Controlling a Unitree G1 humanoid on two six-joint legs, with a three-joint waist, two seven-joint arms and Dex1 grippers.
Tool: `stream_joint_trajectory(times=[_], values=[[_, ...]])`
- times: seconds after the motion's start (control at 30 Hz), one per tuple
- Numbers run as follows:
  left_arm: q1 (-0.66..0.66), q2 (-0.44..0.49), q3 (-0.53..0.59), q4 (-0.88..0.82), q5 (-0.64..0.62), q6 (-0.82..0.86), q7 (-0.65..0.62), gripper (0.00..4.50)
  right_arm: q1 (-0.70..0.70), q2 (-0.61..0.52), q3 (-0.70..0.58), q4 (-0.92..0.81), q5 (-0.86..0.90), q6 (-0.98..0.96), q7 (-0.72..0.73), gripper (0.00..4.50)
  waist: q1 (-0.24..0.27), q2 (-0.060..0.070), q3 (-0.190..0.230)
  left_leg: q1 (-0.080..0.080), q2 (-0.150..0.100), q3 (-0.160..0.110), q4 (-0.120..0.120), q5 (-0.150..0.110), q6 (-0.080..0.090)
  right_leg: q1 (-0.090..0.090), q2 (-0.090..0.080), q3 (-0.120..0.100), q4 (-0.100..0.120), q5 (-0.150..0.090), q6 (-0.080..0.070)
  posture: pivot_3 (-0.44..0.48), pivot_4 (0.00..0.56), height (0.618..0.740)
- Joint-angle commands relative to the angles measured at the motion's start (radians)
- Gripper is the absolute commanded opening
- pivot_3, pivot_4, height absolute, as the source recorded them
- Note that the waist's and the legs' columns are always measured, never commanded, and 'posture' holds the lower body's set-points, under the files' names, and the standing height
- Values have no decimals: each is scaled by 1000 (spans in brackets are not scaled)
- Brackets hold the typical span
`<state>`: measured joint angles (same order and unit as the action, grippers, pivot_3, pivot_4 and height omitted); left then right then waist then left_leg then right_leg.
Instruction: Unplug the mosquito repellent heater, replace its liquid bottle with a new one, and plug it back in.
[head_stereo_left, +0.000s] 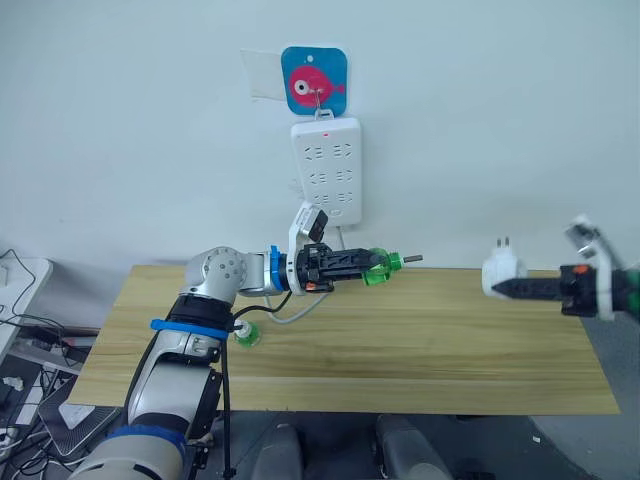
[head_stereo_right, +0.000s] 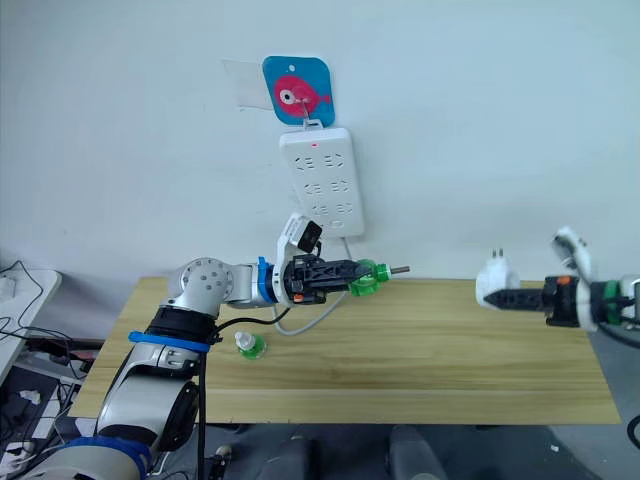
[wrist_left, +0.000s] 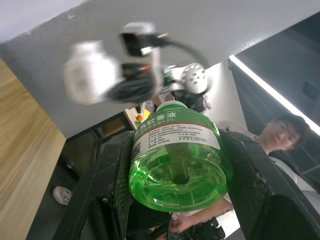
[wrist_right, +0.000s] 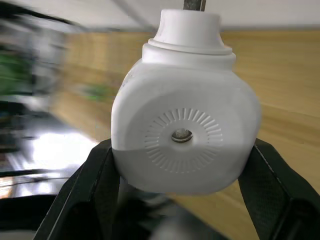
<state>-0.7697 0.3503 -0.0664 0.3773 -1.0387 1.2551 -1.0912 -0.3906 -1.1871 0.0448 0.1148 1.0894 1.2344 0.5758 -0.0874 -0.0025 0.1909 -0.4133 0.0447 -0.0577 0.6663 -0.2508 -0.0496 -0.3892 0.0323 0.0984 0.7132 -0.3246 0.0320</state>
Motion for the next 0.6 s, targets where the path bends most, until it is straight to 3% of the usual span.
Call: stream_joint_trajectory(times=[0.03,0.3,0.6], values=[[7,-9,33,-70,7,-2,4,2232,-53,45,129,93,-266,-118,41,2970,0,0,0,0,0,1,0,0,0,0,0,1,0,0,-1,-42,165,740],[87,-3,66,-188,-6,33,45,2232,-155,173,282,408,-612,-212,149,2970,7,-1,1,1,0,1,-2,2,-4,0,0,1,0,1,-2,7,183,740],[115,-5,77,-225,3,39,67,2232,-194,240,258,476,-743,-179,241,2970,16,-2,2,2,-1,1,-1,2,-4,2,-1,1,0,1,-2,16,187,740]])
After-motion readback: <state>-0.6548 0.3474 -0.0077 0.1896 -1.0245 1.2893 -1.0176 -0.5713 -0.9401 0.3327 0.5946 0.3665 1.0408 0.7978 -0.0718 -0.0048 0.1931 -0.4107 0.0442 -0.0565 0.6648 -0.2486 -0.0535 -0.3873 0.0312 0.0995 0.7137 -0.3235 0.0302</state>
